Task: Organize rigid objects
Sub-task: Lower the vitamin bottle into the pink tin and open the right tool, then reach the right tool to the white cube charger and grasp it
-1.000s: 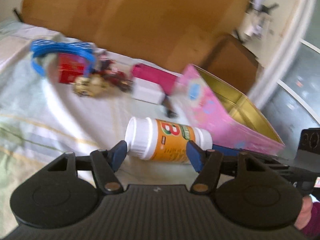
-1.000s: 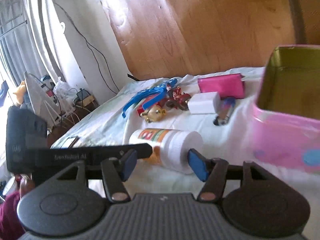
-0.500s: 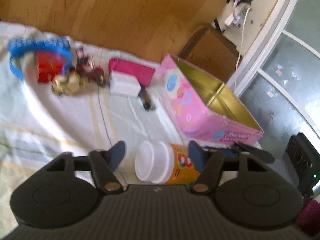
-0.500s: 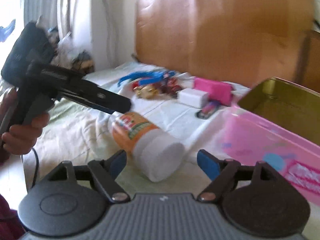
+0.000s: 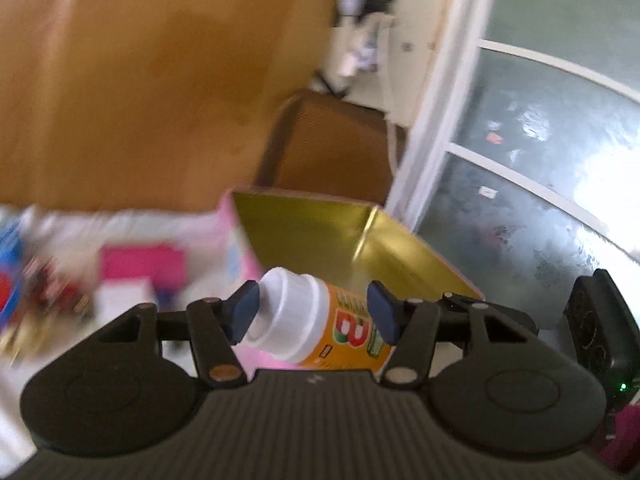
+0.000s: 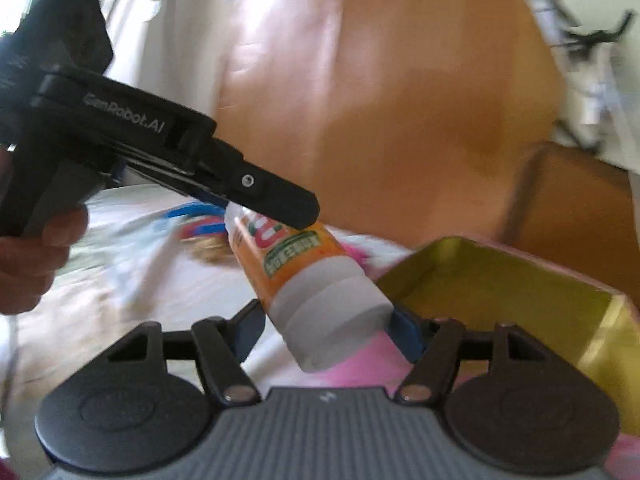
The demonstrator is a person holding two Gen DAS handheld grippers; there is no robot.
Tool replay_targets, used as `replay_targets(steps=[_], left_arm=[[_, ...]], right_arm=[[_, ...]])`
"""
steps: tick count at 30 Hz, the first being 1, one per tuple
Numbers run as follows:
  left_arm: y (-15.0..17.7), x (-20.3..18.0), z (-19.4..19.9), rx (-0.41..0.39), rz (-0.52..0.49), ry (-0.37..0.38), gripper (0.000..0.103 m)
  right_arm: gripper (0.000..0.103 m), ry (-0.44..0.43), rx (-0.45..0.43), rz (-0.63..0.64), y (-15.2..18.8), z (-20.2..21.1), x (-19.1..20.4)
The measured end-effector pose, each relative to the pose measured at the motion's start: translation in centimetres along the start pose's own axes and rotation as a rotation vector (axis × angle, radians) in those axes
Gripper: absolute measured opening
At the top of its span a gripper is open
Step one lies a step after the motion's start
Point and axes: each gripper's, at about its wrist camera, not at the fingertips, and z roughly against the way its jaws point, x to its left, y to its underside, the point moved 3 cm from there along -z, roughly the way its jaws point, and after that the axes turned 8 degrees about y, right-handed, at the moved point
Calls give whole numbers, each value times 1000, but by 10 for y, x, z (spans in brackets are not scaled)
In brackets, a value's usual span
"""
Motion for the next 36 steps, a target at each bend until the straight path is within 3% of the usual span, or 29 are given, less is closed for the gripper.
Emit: replay_targets(steps=[4,7,10,13,20,22,27,29,33,36], left_arm=[[-8,-17,-57,13,-40,6,63],[-8,-15,-85,15,3,-4,63],[-6,-10,-101,49,20,-66,63],[-1,-8,-104,80,5,-134,63],[12,16,-28,-19,11,-178,63],[23,43,-2,-26,11,-281,63],[53,118,41,30,40,-575,62],[60,138,51,21,69,-640,62],[65,169,75,-51,246,-639,62],[66,176,82,-86,304,-633,62]], right_arm=[[66,107,43,-42,3,-10,-38],[66,147,77,-81,8,-19,-55],[74,171,102,-98,13,-28,-67],[75,215,110,-118,16,-32,-73],[67,239,55,-154,5,-22,-74],[57,208,28,-156,-8,-17,-67],[47,45,19,-146,-43,-34,-20],[46,-5,53,-114,-50,-55,10],[45,-30,145,-56,-54,-111,67],[57,-5,216,-125,-55,-151,83]])
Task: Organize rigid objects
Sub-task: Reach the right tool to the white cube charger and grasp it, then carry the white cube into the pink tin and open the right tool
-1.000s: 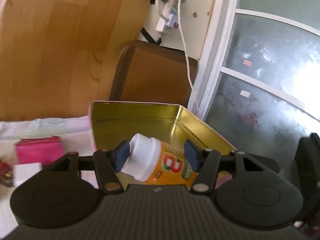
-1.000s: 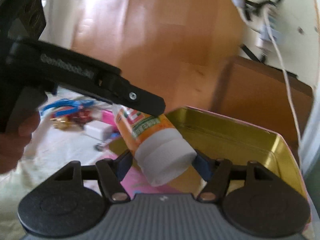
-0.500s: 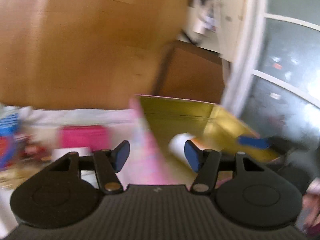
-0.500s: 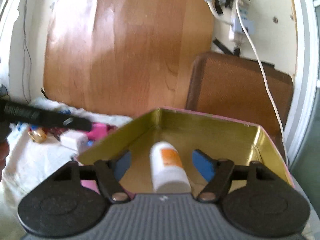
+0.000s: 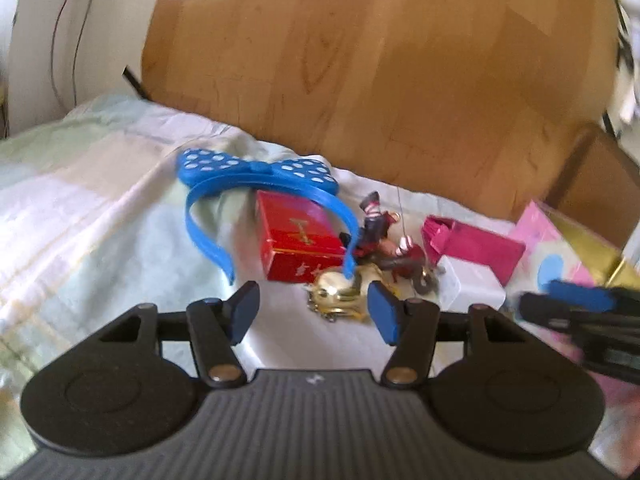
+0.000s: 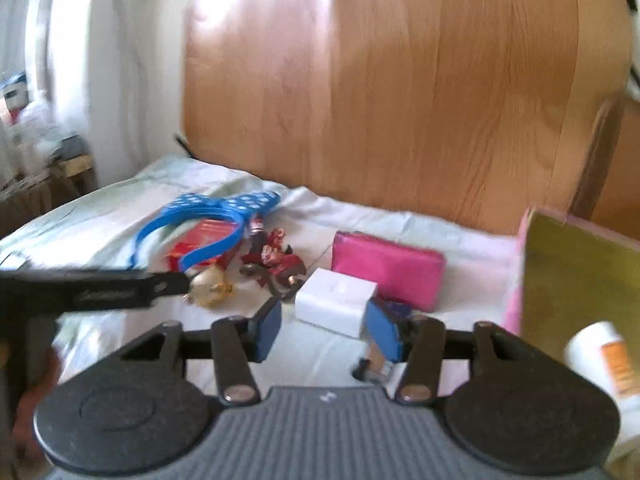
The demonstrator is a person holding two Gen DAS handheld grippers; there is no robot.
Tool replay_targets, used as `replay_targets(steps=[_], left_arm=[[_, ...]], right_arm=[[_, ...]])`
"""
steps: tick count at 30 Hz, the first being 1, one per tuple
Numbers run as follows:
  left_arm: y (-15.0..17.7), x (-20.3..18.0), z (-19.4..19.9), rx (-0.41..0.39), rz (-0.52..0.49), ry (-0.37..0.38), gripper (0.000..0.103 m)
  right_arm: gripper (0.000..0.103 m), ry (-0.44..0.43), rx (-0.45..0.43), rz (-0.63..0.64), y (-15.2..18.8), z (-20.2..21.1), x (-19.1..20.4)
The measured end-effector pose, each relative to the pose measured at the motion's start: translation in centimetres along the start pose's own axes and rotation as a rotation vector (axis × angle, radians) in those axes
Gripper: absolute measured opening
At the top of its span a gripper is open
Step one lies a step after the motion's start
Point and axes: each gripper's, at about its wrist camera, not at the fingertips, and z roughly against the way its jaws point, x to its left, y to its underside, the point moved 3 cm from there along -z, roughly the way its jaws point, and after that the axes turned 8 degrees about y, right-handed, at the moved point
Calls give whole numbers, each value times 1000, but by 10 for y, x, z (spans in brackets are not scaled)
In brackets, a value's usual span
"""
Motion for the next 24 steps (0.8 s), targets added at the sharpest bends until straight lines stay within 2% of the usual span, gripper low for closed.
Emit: replay_targets(steps=[4,5,7,9,12,14,19,22,24], left_arm=[[-2,0,-1,-15,43,13,62],[-1,-2,-3,-13,42,16,62],[-1,-3,-2,-12,33,20,62],[-1,-4,-3,-10,20,24,62],[-1,-5,-4,-9,6,32,63],[-1,-5,-5,-6,3,39,63],[0,-10,-3,0,-31,71,63],[3,-20,-3,14,-87,118,63],[6,-30,-1,25,-141,152,63]], right_arm=[[65,25,61,-69,-3,-37,8],[71,32,76,-83,-4,-45,9],[67,66,99,-81,-2,-58,10],[59,86,138,-103,3,-69,8],[55,70,132,-113,10,-66,3],[55,44,135,-83,16,-52,6],[55,-99,126,52,52,10,14],[55,-166,122,83,78,55,11],[54,-173,106,100,94,85,6]])
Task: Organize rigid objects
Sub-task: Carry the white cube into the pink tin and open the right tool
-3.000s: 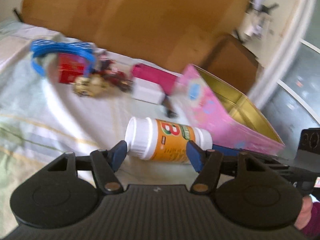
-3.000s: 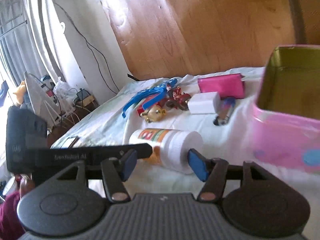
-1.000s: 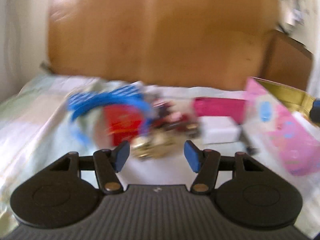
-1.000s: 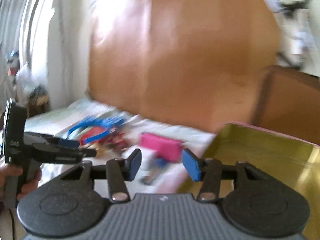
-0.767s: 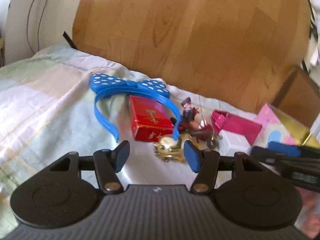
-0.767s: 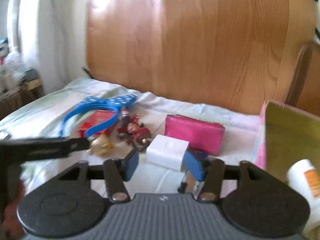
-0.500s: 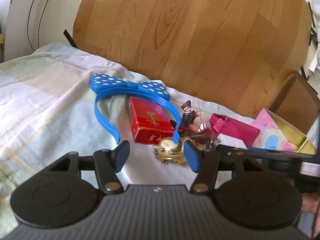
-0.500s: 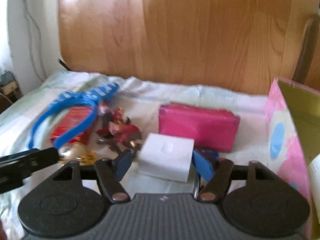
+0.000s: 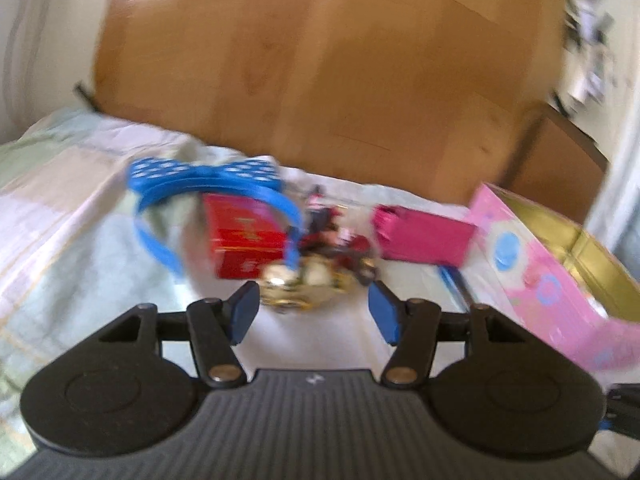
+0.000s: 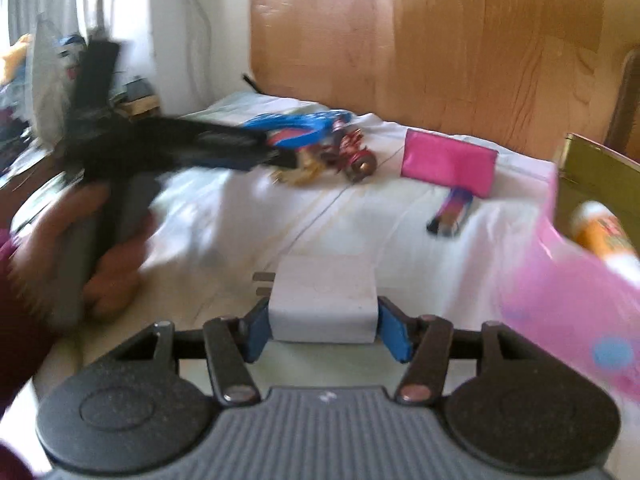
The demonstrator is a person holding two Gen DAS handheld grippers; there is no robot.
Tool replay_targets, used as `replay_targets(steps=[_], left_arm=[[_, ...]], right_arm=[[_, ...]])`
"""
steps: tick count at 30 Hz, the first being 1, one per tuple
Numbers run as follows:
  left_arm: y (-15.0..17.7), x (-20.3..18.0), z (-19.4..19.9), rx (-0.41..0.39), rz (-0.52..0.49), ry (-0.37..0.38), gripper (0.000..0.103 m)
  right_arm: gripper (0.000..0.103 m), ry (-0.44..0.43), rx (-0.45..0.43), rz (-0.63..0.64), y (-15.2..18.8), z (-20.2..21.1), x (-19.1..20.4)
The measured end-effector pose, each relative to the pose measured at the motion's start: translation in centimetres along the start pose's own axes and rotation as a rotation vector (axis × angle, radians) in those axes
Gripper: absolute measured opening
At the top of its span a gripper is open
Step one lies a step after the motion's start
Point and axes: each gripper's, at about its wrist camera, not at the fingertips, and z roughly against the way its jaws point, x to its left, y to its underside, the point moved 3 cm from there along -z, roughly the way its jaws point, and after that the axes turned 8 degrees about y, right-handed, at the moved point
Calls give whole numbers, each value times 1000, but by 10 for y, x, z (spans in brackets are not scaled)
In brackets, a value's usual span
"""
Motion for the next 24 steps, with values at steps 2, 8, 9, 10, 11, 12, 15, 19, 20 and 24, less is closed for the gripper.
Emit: replay_targets(steps=[2,8,9,10,11,12,15,19,20,24], left_arm=[[3,-12,0,15,-60,29,63],[19,-54,-2,133,-70,204,63],[23,-64,0,142,-77,234,63],[28,-76,3,154,-82,275,63],[32,-85,5,165,-82,309,63],[34,-94,8,175,-80,342,63],[42,-116,12,218,-74,412,63],[49,-131,11,283,-43,498,63],[51,-134,10,295,-36,516,63],[59,-149,7,342,-33,565,63]], right_arm=[[54,42,-27,10,15,23,-2],[54,179,-51,-11,43,55,-31],[56,201,-51,-25,45,57,-35],[60,218,-51,-42,47,59,-38],[62,233,-54,-60,49,61,-43],[66,248,-55,-79,51,62,-47],[68,238,-75,-98,55,67,-51],[73,215,-105,-87,61,75,-49],[73,208,-104,-91,62,75,-48],[73,202,-96,-118,66,71,-51]])
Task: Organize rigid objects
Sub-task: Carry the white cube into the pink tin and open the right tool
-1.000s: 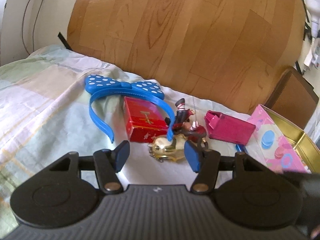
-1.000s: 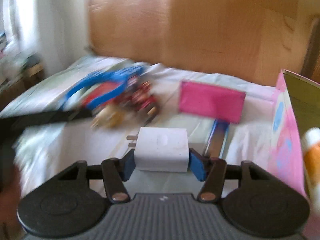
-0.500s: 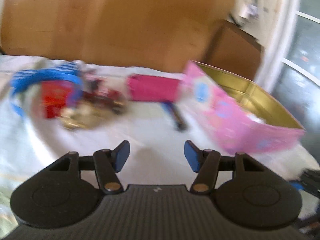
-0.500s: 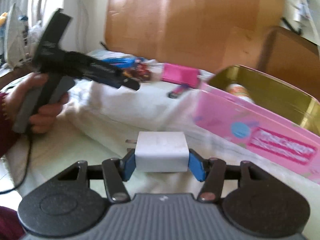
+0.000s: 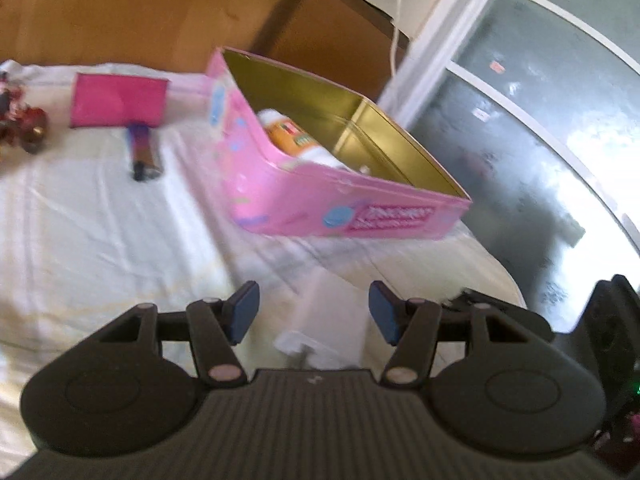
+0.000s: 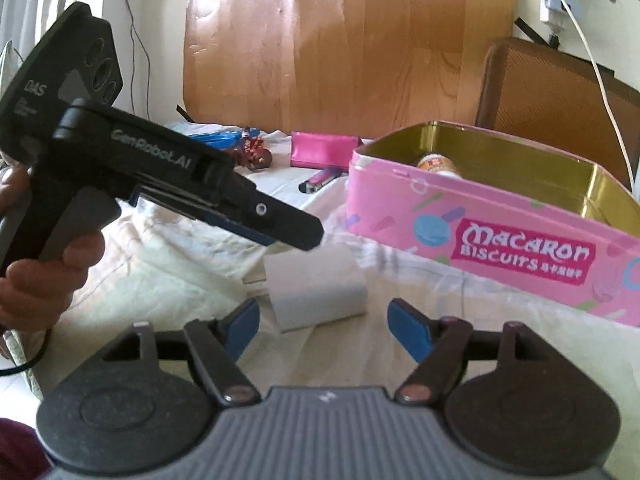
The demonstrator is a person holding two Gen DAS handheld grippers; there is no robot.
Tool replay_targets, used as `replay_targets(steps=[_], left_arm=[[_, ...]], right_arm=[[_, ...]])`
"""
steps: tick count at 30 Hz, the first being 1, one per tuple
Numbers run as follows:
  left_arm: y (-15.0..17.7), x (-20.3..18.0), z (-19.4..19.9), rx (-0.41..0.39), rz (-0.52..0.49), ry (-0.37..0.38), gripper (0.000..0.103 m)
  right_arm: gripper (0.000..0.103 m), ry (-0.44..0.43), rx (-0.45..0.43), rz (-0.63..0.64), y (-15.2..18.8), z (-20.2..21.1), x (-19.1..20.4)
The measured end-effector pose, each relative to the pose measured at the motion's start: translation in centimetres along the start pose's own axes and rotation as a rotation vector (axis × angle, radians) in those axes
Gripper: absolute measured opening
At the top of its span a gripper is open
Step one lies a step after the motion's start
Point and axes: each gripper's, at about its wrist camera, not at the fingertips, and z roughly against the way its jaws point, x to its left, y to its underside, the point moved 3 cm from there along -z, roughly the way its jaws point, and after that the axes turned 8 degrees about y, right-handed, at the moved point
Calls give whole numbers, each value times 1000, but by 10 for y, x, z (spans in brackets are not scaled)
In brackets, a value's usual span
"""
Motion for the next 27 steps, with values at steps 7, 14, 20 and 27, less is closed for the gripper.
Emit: replay_targets(steps=[7,14,20,27], left_arm=[[10,-9,-16,46,-29,-19,61],[-28,-42,-7,-14,-117,39,55],[-74,-93,-38,-37,-305,86,55],[-117,-91,-66,-106,-239,18,57]], right_arm=[[57,-39,17,22,-4,-14,5],[55,-50,-94,-34,-15,5,-9],[54,28,-220,-71,-46,19,-36],[54,212,-302,-90,-67,13,-85]])
